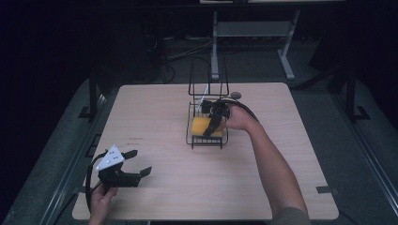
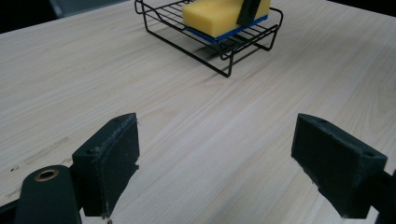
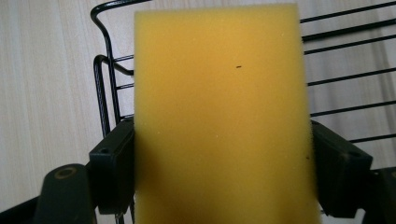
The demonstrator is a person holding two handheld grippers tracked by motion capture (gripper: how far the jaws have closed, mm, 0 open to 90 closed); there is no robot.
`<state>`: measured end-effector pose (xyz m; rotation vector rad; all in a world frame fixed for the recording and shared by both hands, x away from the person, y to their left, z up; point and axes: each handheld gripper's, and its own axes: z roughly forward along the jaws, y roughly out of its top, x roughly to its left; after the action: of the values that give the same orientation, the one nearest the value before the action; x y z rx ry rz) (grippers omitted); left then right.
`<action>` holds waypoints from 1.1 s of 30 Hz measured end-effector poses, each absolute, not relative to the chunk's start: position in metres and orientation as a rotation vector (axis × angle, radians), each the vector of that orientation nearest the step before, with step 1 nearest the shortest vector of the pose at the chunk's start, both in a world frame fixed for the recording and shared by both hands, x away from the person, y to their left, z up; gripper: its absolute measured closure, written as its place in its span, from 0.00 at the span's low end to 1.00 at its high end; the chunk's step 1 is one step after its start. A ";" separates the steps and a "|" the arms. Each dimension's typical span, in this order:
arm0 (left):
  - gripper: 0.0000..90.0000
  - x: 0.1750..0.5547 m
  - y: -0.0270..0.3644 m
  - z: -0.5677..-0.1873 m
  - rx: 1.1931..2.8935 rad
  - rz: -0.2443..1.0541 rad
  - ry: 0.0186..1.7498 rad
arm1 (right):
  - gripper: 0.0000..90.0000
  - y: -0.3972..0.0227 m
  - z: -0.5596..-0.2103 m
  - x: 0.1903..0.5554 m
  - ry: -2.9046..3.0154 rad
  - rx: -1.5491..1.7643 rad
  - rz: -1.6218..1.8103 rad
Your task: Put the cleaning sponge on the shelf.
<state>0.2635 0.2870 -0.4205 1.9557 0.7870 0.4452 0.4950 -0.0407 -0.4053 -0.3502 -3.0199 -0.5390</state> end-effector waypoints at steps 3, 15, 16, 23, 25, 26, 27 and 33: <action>0.16 0.264 0.287 -0.421 1.958 0.445 0.786 | 0.23 -0.042 -0.407 0.494 -3.006 -0.369 -0.568; 0.16 0.264 0.285 -0.422 1.959 0.441 0.785 | 0.17 -0.047 -0.406 0.492 -3.015 -0.396 -0.593; 0.16 0.264 0.285 -0.422 1.961 0.439 0.786 | 0.17 -0.047 -0.405 0.491 -3.016 -0.403 -0.587; 0.16 0.264 0.284 -0.422 1.972 0.439 0.778 | 0.16 -0.052 -0.395 0.489 -3.018 -0.401 -0.628; 0.16 0.264 0.283 -0.422 1.971 0.440 0.778 | 0.16 -0.054 -0.392 0.487 -3.015 -0.410 -0.663; 0.16 0.264 0.284 -0.422 1.971 0.440 0.779 | 0.16 -0.055 -0.391 0.487 -3.015 -0.409 -0.672; 0.16 0.264 0.284 -0.422 1.971 0.440 0.779 | 0.16 -0.056 -0.389 0.487 -3.019 -0.408 -0.673; 0.16 0.264 0.283 -0.422 1.970 0.436 0.782 | 0.16 -0.063 -0.382 0.483 -3.023 -0.428 -0.681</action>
<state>0.2645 0.2829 -0.4222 1.9703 0.7816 0.4361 0.4828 -0.0632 -0.3819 -0.4279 -3.0228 -0.6807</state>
